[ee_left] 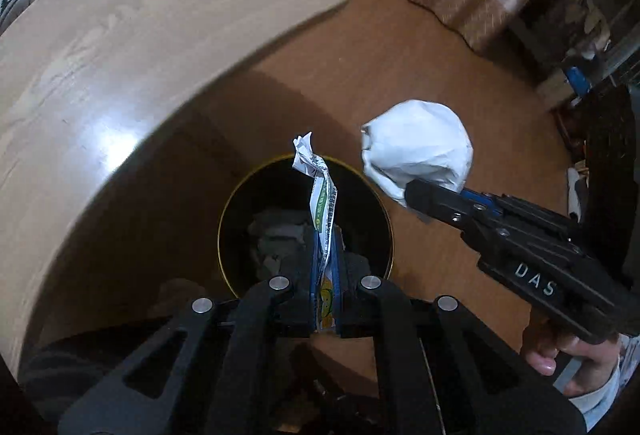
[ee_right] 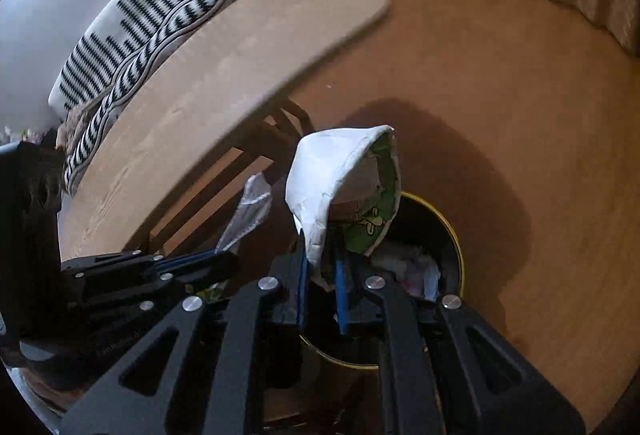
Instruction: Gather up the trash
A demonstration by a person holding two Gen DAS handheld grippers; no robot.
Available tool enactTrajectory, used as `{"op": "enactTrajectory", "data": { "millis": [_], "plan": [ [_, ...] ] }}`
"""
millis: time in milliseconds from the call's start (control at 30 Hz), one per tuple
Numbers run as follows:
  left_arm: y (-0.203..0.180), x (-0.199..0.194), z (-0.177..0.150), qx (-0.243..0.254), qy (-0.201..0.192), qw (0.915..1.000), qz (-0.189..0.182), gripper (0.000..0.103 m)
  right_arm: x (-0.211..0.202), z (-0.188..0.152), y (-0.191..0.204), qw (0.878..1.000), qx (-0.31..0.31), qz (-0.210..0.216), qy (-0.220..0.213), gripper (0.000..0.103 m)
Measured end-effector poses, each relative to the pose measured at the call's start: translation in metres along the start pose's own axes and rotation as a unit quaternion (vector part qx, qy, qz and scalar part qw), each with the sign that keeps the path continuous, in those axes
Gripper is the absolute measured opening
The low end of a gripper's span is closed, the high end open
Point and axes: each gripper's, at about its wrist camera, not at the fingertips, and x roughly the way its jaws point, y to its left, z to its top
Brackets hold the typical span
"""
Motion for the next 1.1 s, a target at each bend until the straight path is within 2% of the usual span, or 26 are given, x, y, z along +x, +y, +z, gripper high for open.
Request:
{"op": "enactTrajectory", "data": {
  "millis": [233,333,400,433,467,500,533,567,600,633,667,733,800,867,933,967,1100],
  "plan": [
    [0.000,0.021,0.005,-0.006,0.016,0.9997,0.019,0.005,0.017,-0.012,-0.010,1.000,0.007,0.000,0.023,0.012],
    [0.002,0.029,0.005,0.001,0.027,0.9995,0.015,0.005,0.024,-0.014,-0.013,0.999,0.015,-0.002,0.033,0.012],
    [-0.002,0.037,0.003,0.024,0.051,0.9984,0.003,0.006,0.026,-0.014,-0.019,0.999,0.033,-0.002,0.038,0.012],
    [-0.002,0.041,0.001,0.033,0.064,0.9974,0.003,0.007,0.029,-0.008,-0.016,0.998,0.047,0.004,0.041,0.012],
    [-0.003,0.046,0.000,0.040,0.077,0.9963,0.007,0.017,0.030,-0.006,-0.021,0.997,0.064,0.012,0.046,0.014],
    [-0.002,0.049,-0.002,0.040,0.086,0.9954,0.012,0.029,0.031,-0.005,-0.028,0.995,0.083,0.016,0.056,0.037],
    [0.003,0.048,-0.002,0.032,0.088,0.9955,0.017,0.069,0.030,-0.004,-0.038,0.992,0.113,0.008,0.062,0.092],
    [0.010,0.040,-0.001,0.020,0.068,0.9973,0.018,0.094,0.029,-0.001,-0.039,0.991,0.127,0.004,0.050,0.093],
    [0.016,0.031,0.000,0.013,0.045,0.9987,0.019,0.095,0.027,-0.001,-0.044,0.989,0.140,0.000,0.040,0.097],
    [0.027,0.014,0.002,0.008,0.017,0.9993,0.031,0.095,0.025,0.001,-0.047,0.988,0.153,-0.013,0.033,0.097],
    [0.032,0.003,0.005,0.008,0.006,0.9992,0.038,0.096,0.023,0.002,-0.048,0.987,0.159,-0.027,0.026,0.097],
    [0.054,-0.030,0.012,0.008,-0.030,0.9978,0.058,0.096,0.021,0.009,-0.037,0.985,0.154,-0.075,0.004,0.097],
    [0.074,-0.061,0.017,-0.005,-0.073,0.9920,0.102,0.097,0.024,0.019,-0.011,0.984,0.123,-0.130,-0.016,0.097],
    [0.109,-0.093,0.021,-0.041,-0.124,0.9758,0.175,0.097,0.029,0.030,0.017,0.984,0.083,-0.153,-0.034,0.097],
    [0.150,-0.117,0.020,-0.082,-0.149,0.9605,0.220,0.097,0.039,0.043,0.069,0.987,0.022,-0.154,-0.050,0.097],
    [0.171,-0.126,0.018,-0.104,-0.153,0.9551,0.231,0.097,0.042,0.053,0.082,0.987,0.001,-0.150,-0.055,0.097],
    [0.249,-0.155,-0.004,-0.184,-0.167,0.9376,0.243,0.097,0.057,0.069,0.184,0.984,-0.110,-0.118,-0.079,0.097]
  ]
}}
